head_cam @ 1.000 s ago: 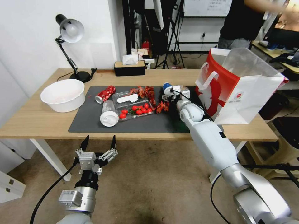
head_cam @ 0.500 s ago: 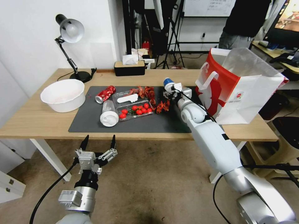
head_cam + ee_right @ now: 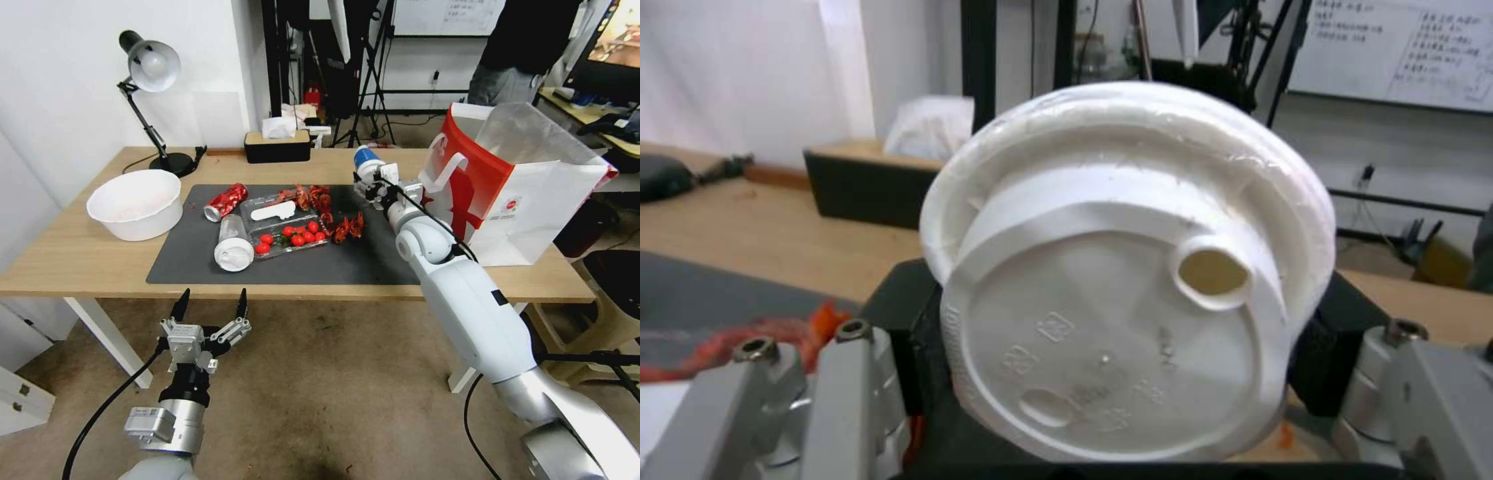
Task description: Pick up the trash from the table and place it into the takeout bag.
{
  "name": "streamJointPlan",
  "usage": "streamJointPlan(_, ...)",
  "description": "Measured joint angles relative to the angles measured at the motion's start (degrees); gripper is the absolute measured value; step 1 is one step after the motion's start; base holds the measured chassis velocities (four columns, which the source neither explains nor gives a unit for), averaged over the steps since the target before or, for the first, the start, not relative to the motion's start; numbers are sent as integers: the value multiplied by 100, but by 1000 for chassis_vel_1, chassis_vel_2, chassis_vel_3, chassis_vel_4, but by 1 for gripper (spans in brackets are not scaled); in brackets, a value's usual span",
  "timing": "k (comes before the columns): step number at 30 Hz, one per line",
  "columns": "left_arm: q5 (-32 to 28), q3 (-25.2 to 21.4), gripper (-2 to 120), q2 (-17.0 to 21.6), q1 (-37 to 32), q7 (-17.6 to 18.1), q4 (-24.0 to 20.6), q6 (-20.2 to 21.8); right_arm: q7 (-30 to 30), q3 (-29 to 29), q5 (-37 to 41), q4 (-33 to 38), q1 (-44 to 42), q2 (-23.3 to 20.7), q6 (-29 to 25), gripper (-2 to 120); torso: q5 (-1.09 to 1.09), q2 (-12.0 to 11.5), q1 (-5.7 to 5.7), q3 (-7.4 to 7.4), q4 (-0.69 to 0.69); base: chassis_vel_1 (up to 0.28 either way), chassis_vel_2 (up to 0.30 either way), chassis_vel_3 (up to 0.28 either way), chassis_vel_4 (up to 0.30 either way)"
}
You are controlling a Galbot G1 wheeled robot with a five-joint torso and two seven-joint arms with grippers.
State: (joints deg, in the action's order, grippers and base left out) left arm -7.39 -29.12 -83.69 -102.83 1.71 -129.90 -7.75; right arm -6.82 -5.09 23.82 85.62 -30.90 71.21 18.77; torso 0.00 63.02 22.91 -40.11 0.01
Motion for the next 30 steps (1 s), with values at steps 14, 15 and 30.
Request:
streamJointPlan(14,-12,-37,100,-50,-17,4,-12,-9,-177,-494,255,1318,-370,-422,83,67,0,0,0,0,0,0,0,0,0)
streamJointPlan(15,-14,-37,100,-48,-10,4,-7,-10,-222,-553,255,1423,-394,-459,86,67,0,0,0,0,0,0,0,0,0)
streamJointPlan(30,-14,-21,100,-47,-7,5,21,-9,-1530,-1449,254,2529,-612,-1049,779,67,1,1,1,0,-1,0,0,0,0)
